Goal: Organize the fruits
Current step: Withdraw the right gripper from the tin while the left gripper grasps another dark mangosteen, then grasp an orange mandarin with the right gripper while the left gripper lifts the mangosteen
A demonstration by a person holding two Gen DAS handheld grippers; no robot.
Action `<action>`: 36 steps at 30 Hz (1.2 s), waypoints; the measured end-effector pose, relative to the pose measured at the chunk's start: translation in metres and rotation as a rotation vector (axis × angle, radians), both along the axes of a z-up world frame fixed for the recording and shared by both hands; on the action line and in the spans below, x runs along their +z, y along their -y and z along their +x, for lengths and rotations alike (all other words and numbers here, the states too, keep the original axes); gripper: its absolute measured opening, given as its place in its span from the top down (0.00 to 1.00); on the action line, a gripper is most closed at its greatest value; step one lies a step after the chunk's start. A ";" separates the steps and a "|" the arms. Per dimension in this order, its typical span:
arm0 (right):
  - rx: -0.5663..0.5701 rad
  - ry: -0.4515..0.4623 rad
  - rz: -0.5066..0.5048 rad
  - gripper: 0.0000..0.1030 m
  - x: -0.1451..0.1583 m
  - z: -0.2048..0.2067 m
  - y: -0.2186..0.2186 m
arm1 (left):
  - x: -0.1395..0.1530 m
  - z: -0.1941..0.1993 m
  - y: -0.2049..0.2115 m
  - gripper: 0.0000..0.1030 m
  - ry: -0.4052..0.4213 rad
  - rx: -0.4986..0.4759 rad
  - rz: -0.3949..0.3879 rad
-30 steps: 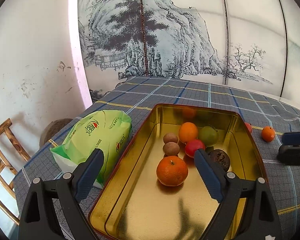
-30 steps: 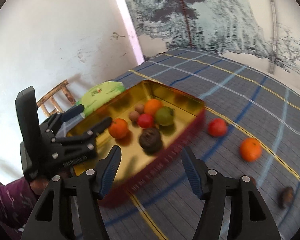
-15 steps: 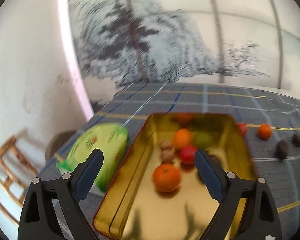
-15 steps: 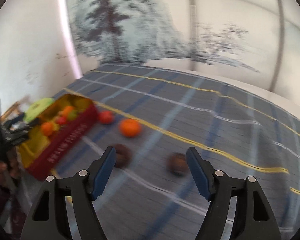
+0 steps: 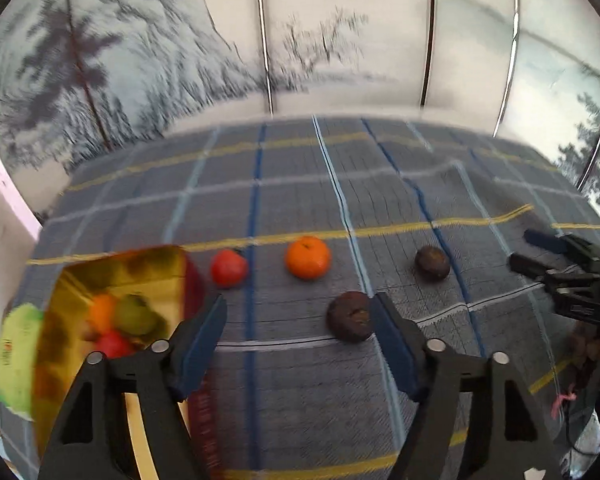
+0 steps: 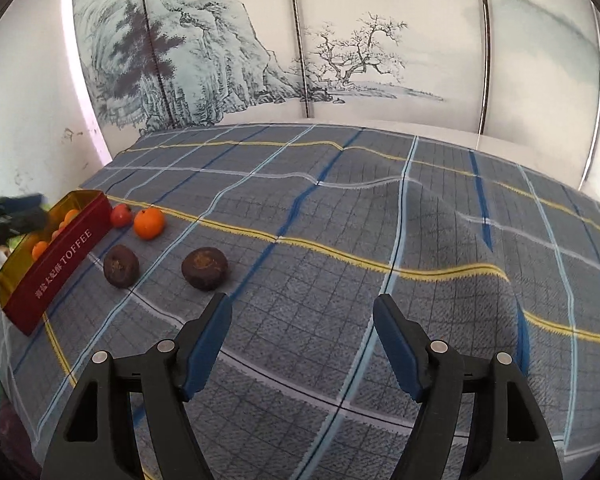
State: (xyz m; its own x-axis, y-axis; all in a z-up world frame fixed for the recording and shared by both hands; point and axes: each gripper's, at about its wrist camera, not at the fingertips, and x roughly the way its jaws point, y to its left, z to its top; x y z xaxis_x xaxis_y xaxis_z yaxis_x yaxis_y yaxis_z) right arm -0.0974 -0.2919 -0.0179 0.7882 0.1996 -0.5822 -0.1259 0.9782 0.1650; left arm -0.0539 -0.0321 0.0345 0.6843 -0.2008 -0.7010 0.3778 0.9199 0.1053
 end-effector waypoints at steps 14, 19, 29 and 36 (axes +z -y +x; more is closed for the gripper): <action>0.023 0.012 0.148 0.25 -0.002 -0.003 0.022 | -0.048 0.039 0.032 0.56 -0.108 0.037 0.014; 0.032 0.004 0.158 0.25 -0.004 -0.002 0.021 | -0.055 0.030 0.031 0.67 -0.096 0.068 -0.031; 0.436 -0.002 0.043 0.25 0.046 0.061 -0.068 | -0.018 -0.015 -0.012 0.67 -0.062 0.143 -0.174; 0.534 -0.083 -0.056 0.25 0.027 0.120 -0.151 | 0.008 -0.038 -0.036 0.67 0.002 0.165 -0.177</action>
State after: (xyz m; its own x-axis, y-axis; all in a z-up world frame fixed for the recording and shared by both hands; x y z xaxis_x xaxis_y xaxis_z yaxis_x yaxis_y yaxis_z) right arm 0.0226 -0.1406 0.0095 0.5364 0.5267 -0.6594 -0.5965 0.7894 0.1453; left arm -0.0915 0.0037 0.0425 0.7192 -0.2063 -0.6635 0.2211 0.9732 -0.0629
